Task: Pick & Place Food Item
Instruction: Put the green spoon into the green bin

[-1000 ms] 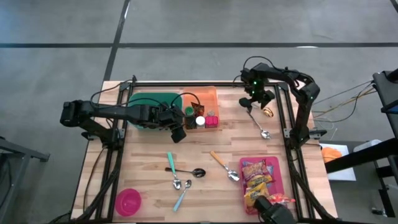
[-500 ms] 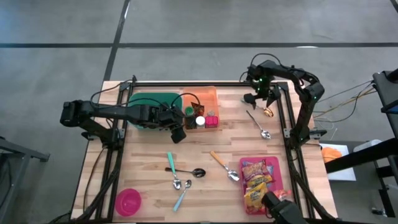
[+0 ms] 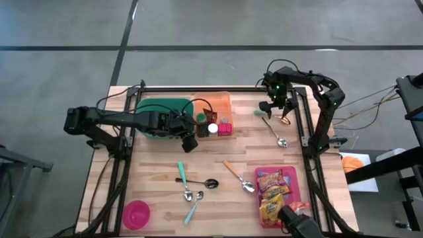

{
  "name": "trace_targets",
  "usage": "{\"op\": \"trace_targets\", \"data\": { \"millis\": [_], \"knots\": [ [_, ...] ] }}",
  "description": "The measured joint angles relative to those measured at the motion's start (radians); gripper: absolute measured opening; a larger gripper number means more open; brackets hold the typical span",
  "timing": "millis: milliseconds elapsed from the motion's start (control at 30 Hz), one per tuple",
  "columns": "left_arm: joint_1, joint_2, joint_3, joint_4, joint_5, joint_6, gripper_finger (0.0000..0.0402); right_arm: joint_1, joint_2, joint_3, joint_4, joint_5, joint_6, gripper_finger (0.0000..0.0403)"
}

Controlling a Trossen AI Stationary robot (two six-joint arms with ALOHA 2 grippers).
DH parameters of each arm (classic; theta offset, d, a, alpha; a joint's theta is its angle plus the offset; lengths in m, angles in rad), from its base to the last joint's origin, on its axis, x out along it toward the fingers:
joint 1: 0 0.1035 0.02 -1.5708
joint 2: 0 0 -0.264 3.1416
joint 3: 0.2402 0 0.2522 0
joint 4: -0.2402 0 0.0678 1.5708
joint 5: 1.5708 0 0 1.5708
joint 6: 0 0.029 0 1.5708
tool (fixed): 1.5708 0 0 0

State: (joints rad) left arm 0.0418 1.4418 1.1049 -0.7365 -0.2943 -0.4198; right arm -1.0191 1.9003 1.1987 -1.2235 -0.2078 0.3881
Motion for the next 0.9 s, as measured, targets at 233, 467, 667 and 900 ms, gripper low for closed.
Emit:
{"op": "trace_targets", "data": {
  "millis": [233, 467, 667, 900],
  "knots": [
    [0.000, 0.000, 0.000, 0.000, 0.007, 0.000, 0.0236, 0.036, 0.000, -0.011, -0.002, -0.096, -0.024, 0.0363],
    [0.000, 0.000, 0.000, 0.000, 0.010, 0.000, 0.0236, 0.103, 0.002, -0.009, 0.008, 0.021, -0.138, 0.0363],
    [0.000, 0.000, 0.000, 0.000, 0.010, 0.000, 0.0236, 0.183, 0.004, -0.013, -0.004, 0.112, -0.236, 0.0363],
    [-0.001, 0.000, 0.000, 0.000, 0.018, -0.001, 0.0236, 0.237, 0.003, -0.025, -0.004, 0.179, -0.307, 0.0363]
  ]
}}
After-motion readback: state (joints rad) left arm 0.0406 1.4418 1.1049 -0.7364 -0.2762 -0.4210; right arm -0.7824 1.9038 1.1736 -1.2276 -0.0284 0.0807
